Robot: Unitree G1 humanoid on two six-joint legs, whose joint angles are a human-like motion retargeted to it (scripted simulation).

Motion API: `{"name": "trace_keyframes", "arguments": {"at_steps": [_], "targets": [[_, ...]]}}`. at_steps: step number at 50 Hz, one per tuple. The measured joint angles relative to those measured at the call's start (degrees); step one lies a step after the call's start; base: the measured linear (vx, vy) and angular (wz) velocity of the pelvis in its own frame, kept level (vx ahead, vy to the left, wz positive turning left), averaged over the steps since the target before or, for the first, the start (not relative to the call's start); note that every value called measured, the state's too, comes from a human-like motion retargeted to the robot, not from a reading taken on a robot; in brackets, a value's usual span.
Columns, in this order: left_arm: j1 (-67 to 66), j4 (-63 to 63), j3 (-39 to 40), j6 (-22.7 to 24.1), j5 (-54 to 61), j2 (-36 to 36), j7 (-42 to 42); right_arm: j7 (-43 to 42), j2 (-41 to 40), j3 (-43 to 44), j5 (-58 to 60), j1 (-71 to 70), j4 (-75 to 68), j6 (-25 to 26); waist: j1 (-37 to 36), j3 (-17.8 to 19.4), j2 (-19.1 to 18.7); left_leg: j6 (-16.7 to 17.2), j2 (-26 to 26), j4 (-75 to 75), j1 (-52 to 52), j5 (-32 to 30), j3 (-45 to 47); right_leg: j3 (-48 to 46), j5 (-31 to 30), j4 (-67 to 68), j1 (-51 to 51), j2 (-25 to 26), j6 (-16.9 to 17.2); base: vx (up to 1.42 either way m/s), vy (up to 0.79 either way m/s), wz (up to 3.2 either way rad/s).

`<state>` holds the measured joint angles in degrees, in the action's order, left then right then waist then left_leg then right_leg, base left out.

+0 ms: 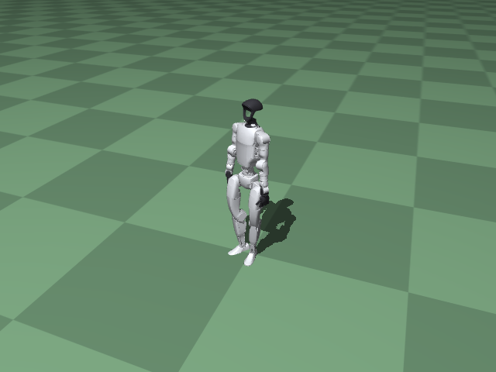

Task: In place motions

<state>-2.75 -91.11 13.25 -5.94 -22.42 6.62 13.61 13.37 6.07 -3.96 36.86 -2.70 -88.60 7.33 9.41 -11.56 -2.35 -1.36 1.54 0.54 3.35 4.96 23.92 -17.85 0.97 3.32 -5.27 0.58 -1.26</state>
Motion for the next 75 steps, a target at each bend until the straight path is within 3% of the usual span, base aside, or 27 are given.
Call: {"name": "trace_keyframes", "arguments": {"at_steps": [15,20,30,42,50,53,61,68,75], "targets": [[9.6,3.03,-4.55,-1.82,1.43,0.41,4.06,0.47,1.46,5.17,-2.43,2.73,2.58,-0.91,-3.15,0.05,0.08,0.65,-2.0,-0.05,-0.33,0.22,4.95,4.87,0.4,1.25,-0.86,0.36,1.06,-0.02,-0.01,-0.21],[14.61,9.12,-3.13,-0.83,6.72,-0.42,3.17,-0.24,3.12,8.36,-2.87,4.04,2.18,-0.46,4.3,0.83,0.06,0.05,-0.76,-0.22,0.38,-0.6,-1.48,-1.67,-0.45,-0.05,-0.59,0.28,-0.33,-0.04,-0.03,0.82],[19.04,16.7,-1.53,1.66,12.66,-0.64,1.89,-2.06,6.0,10.63,-4.09,6.58,-1.29,1.17,5.03,1.13,-0.16,0.22,-1.59,-0.11,0.47,-0.47,0.04,-1.11,-0.79,-0.09,-1.24,0.62,-0.05,-0.01,-0.01,-0.03],[8.01,9.51,0.47,1.95,7.74,-2.94,0.53,-6.26,4.79,9.01,-10.09,4.03,-8.04,1.82,3.49,1.36,-0.88,0.15,-1.13,-0.24,1.05,-0.74,-1.7,-3.72,-0.09,-0.38,-0.53,0.12,0.11,0.01,0.01,0.15],[-6.41,-0.62,2.56,5.36,6.37,-0.22,-12.65,-5.14,1.15,2.52,-13.55,-1.17,-3.58,-1.01,0.42,2.14,0.31,0.1,0.32,-0.2,0.33,-1.11,-3.78,-5.0,0.85,-0.43,1.03,-0.93,0.02,0.04,0.0,0.34],[-11.88,-2.62,4.13,3.62,4.23,1.54,-11.13,-2.59,-0.29,0.77,-14.09,-3.75,0.98,-2.56,-0.76,2.74,0.91,0.15,0.78,-0.04,-0.26,-1.17,-4.09,-5.43,0.95,-0.41,1.57,-1.32,0.05,0.03,-0.01,0.19],[-22.73,-2.38,12.2,-1.94,-0.23,2.51,3.09,1.46,-4.92,0.54,-21.22,-10.68,12.17,-4.41,-2.07,3.81,1.52,0.27,0.92,0.2,-1.08,-1.39,-4.19,-5.96,0.9,-0.54,2.45,-1.45,0.27,0.0,0.0,0.0],[-23.05,-2.36,13.88,-1.81,3.53,1.05,1.53,2.51,-5.7,-1.09,-22.02,-12.94,16.86,-6.2,-2.07,4.09,1.97,0.28,0.99,0.21,-1.34,-1.56,-4.47,-6.27,0.91,-0.61,2.91,-1.52,0.33,0.0,0.0,0.0],[-12.33,-3.59,10.1,-2.44,6.13,0.91,-3.01,1.73,-4.34,-1.19,-13.59,-10.16,11.56,-6.01,-1.22,3.59,2.22,0.26,0.82,0.26,-1.23,-1.42,-4.17,-6.15,0.96,-0.54,2.59,-1.32,0.19,0.0,0.0,0.0]]}}
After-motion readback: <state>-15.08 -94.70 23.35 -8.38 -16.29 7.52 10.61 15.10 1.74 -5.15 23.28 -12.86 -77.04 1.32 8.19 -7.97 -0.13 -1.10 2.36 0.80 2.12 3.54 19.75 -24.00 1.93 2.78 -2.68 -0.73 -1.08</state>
